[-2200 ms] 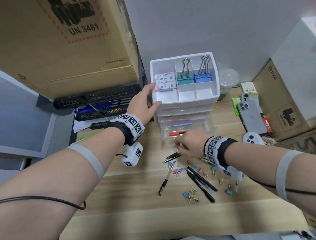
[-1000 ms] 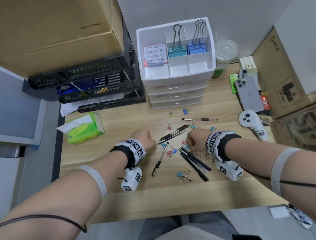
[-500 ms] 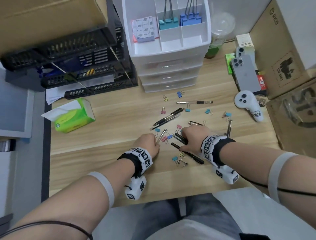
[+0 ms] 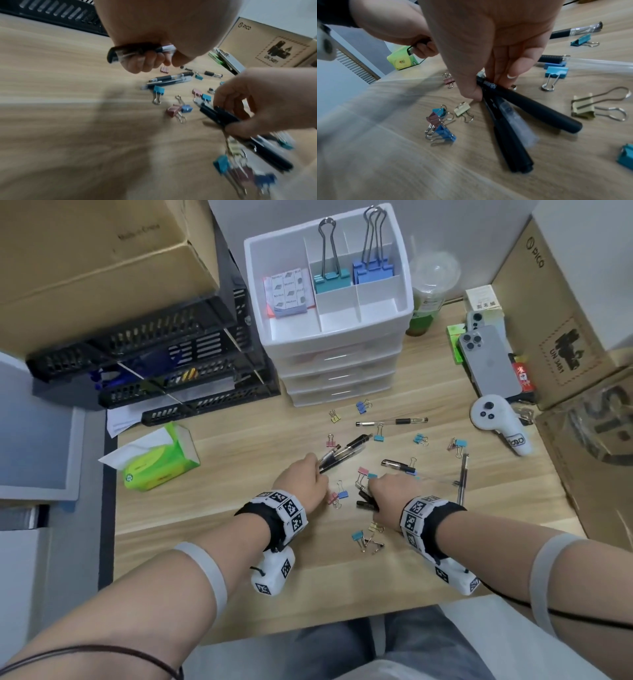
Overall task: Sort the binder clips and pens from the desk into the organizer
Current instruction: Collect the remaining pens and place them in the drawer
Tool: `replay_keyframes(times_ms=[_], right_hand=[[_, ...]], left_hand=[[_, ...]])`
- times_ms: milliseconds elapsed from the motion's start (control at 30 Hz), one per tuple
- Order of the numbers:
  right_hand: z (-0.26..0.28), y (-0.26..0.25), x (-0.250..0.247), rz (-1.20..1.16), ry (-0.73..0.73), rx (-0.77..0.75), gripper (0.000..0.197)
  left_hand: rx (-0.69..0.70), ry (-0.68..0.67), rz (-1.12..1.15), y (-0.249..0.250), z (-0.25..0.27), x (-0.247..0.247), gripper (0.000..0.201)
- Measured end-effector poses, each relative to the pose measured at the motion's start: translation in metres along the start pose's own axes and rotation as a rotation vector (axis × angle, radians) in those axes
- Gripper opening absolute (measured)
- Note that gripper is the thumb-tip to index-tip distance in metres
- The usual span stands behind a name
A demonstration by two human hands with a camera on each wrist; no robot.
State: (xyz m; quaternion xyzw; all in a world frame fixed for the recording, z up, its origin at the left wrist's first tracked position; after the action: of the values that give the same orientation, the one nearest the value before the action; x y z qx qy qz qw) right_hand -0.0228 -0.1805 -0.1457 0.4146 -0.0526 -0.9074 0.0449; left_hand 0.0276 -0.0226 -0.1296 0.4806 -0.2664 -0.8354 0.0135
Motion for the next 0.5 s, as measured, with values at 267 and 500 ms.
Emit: replay_keyframes(times_ms=[267,500], right_hand=[[-0.005,0.003,0.011,-0.063,-0.062,-0.05,0.02],[0.0,0.024,0.0,-0.283,-0.038,-0.111,0.025]], left_hand=[[0.043,-0.064,-0.154,0.005,-0.044,0.011,0.043],[0.096,-0.106,-0.271,0.014,-0.064,0.019,0.026]])
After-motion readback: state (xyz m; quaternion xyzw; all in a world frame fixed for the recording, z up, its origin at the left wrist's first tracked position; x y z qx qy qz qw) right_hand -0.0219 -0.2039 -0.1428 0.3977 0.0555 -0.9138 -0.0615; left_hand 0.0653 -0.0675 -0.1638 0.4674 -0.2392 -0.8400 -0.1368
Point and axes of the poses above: each hand's wrist, its own z-axis away from the middle knuckle, its own x-axis out of the palm, y = z × x, the point moved 8 cm from there along -z, towards the middle knuckle, and after that the axes turned 14 degrees about x, right-handed, at the moved point
